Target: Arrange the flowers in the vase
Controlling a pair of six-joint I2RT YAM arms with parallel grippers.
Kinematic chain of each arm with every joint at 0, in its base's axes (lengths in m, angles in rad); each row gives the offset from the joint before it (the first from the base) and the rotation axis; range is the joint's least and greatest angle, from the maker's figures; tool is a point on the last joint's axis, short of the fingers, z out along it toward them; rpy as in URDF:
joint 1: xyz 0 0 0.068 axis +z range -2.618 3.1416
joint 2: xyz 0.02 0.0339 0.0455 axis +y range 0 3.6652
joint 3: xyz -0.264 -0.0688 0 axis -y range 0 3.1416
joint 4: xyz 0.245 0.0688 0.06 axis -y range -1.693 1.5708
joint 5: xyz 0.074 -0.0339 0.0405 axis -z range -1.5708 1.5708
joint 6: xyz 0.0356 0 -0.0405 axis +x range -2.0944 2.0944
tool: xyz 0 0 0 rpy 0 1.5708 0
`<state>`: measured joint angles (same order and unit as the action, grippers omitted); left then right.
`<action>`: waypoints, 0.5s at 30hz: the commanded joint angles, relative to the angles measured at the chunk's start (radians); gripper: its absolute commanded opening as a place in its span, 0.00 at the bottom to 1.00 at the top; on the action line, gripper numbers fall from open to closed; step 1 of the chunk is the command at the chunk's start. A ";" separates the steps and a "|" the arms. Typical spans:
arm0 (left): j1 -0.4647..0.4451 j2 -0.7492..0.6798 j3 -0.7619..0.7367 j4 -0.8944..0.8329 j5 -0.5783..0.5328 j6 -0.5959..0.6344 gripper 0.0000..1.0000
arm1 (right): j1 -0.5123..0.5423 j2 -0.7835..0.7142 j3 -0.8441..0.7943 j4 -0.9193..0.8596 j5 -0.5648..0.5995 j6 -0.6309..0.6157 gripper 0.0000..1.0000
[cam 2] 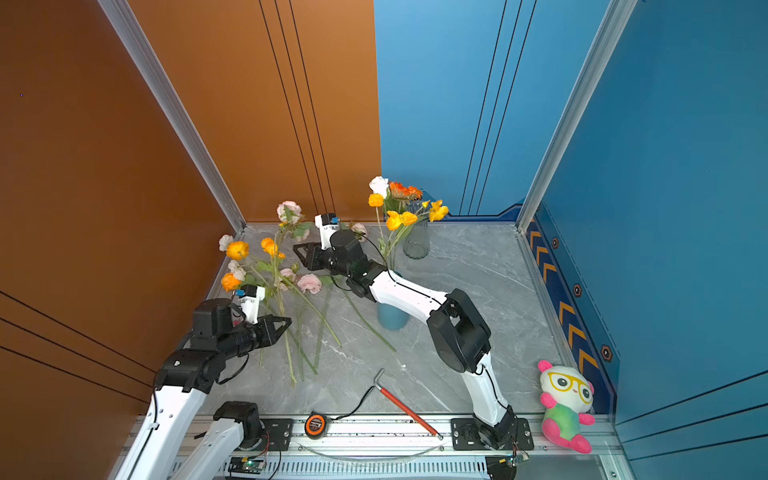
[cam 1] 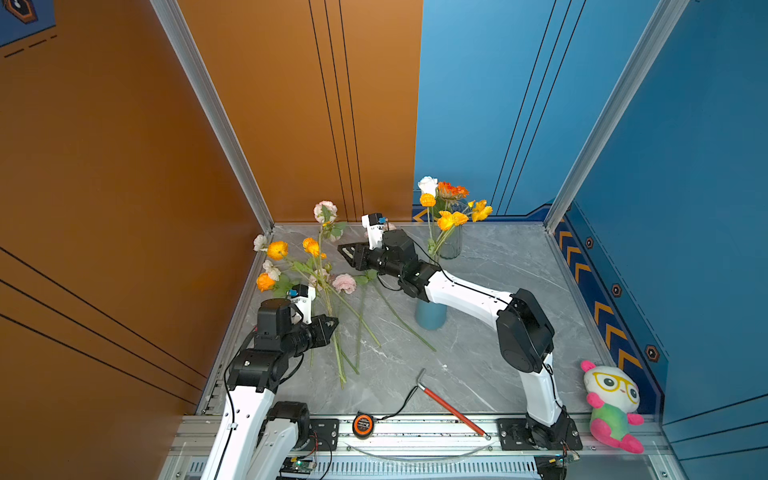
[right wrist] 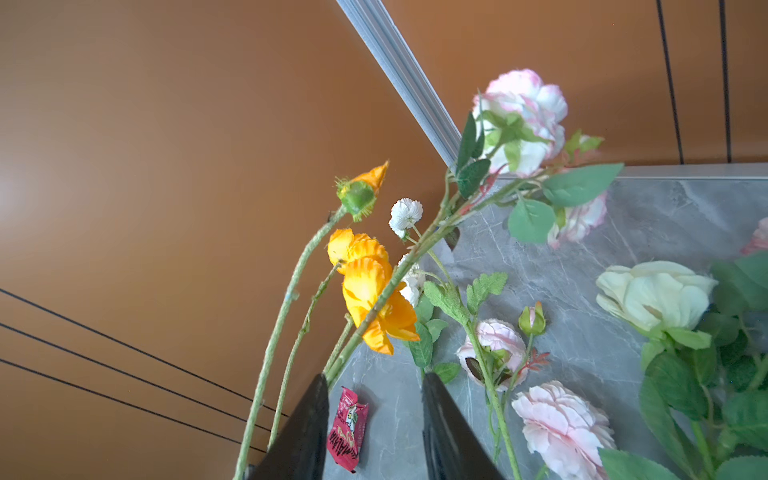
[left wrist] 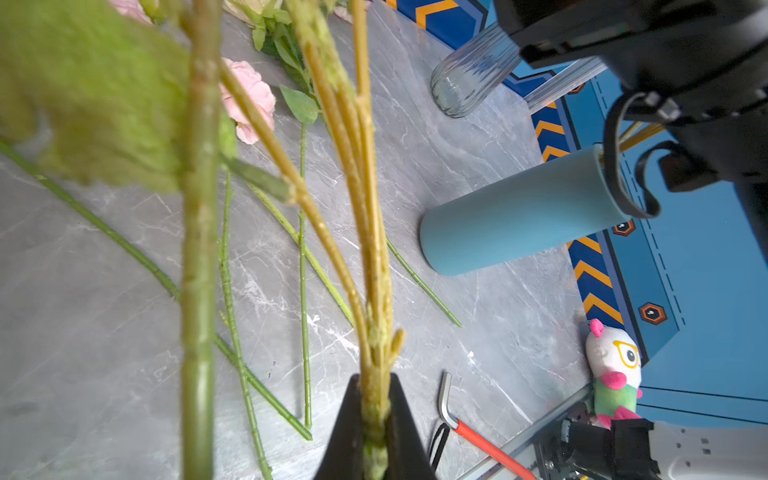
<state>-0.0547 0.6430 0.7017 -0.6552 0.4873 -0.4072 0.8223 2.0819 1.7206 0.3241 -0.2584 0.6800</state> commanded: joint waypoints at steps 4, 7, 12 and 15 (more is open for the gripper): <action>-0.011 -0.052 0.034 0.017 0.186 0.026 0.00 | -0.035 0.102 0.163 -0.017 -0.025 0.055 0.45; -0.012 -0.069 0.035 0.017 0.249 0.038 0.00 | -0.041 0.137 0.212 -0.012 -0.034 0.081 0.53; -0.015 -0.101 0.035 0.017 0.263 0.037 0.00 | -0.034 0.162 0.241 -0.014 -0.029 0.102 0.55; -0.017 -0.110 0.032 0.018 0.265 0.037 0.00 | -0.032 0.158 0.234 -0.006 -0.020 0.104 0.55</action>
<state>-0.0612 0.5449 0.7036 -0.6556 0.7116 -0.4068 0.7845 2.2349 1.9289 0.3210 -0.2695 0.7654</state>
